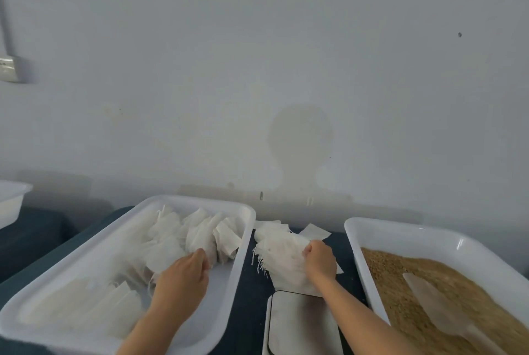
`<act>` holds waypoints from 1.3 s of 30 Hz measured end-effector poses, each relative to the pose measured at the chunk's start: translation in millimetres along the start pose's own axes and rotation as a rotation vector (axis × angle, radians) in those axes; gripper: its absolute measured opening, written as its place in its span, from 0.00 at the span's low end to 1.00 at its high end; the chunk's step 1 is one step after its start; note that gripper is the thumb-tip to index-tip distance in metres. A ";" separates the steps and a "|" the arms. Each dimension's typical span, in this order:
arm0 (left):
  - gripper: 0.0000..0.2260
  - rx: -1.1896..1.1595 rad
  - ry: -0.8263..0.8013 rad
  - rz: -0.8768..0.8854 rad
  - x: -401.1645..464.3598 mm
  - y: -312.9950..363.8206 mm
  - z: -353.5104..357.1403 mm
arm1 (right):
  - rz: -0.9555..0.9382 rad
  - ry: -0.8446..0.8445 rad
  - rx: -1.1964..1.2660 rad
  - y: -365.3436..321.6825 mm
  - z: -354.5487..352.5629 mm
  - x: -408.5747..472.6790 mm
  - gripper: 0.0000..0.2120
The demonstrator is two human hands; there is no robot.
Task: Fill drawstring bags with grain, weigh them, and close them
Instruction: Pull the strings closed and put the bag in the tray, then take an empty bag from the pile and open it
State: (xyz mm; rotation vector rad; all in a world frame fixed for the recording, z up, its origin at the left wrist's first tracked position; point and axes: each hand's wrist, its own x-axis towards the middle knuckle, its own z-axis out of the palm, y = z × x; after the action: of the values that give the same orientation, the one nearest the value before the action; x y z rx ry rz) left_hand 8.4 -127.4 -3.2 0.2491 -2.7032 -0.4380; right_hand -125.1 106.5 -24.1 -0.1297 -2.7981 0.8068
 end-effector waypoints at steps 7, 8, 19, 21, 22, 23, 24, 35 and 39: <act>0.02 -0.088 0.147 0.024 1.9 19.4 -13.6 | -0.136 0.185 0.232 -7.6 -65.2 4.9 0.13; 0.02 -0.156 0.174 0.029 3.6 27.9 -15.4 | -0.163 0.187 0.288 -7.7 -77.9 5.3 0.14; 0.11 -0.797 -0.108 0.428 -5.1 222.4 17.4 | 0.201 -0.101 0.932 59.7 -189.5 -33.3 0.05; 0.21 -0.783 -0.193 0.491 -16.3 251.3 30.8 | 0.254 -0.095 0.937 82.6 -196.1 -40.8 0.05; 0.25 -0.758 -0.224 0.512 -22.4 263.3 37.7 | 0.286 -0.091 0.934 94.1 -197.6 -43.8 0.06; 0.26 -0.726 -0.243 0.540 -28.3 273.6 45.0 | 0.323 -0.087 0.928 105.7 -198.0 -46.4 0.06; 0.24 -0.698 -0.251 0.573 -33.8 282.4 51.7 | 0.355 -0.087 0.927 116.7 -197.0 -49.0 0.06; 0.07 -1.059 -0.466 0.244 -37.0 311.8 90.6 | 0.431 -0.023 1.029 175.7 -176.8 -65.2 0.13; 0.03 -1.313 -0.599 0.041 -27.2 313.0 95.1 | 0.462 -0.111 1.091 176.5 -179.0 -64.2 0.12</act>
State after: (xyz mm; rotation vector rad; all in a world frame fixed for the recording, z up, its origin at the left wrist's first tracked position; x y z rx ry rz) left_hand -39.8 197.0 9.2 -0.3631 -2.2408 -2.3471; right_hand -16.0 338.3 16.6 -0.5374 -2.0175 2.3295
